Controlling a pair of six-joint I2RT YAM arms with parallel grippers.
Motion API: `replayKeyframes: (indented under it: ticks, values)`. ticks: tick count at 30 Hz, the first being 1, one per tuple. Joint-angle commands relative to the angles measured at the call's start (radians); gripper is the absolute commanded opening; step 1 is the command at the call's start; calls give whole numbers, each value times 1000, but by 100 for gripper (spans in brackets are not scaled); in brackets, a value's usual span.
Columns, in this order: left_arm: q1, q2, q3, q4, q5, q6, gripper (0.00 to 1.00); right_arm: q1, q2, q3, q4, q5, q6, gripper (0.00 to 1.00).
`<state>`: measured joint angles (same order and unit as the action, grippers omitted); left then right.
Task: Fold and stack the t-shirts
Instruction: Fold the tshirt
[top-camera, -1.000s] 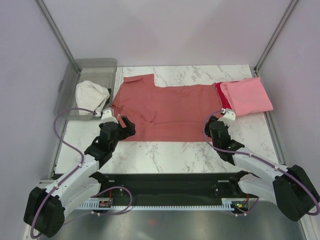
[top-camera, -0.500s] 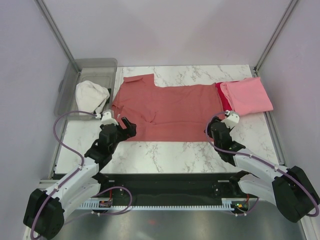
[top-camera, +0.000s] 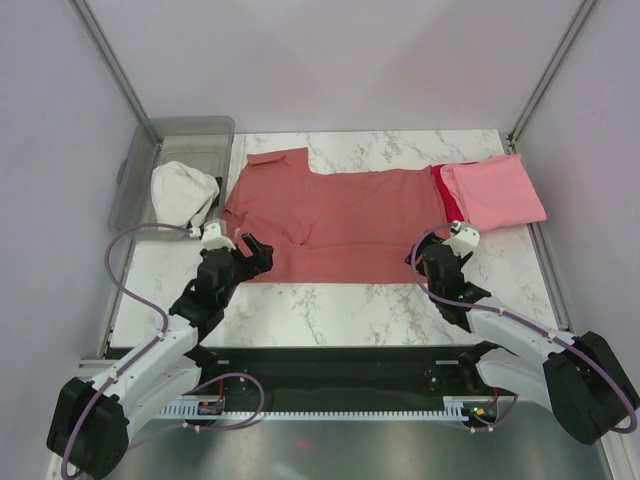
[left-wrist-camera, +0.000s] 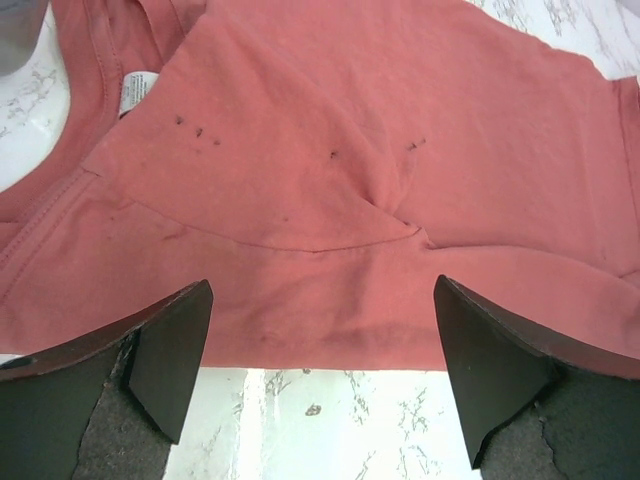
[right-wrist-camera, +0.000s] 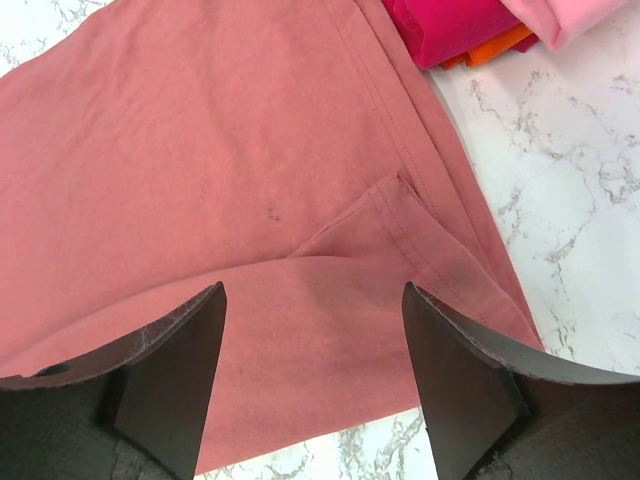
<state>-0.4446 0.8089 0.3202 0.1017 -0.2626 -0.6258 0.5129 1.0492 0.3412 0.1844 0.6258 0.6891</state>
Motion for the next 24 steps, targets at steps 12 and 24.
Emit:
replayKeyframes:
  ticks: [12, 24]
  values:
    - [4, -2, 2, 55, -56, -31, 99, -2, -31, -10, 40, 9, 12, 81]
    - [4, -86, 26, -229, -130, -192, 94, -4, -181, -73, -309, -34, 536, 69]
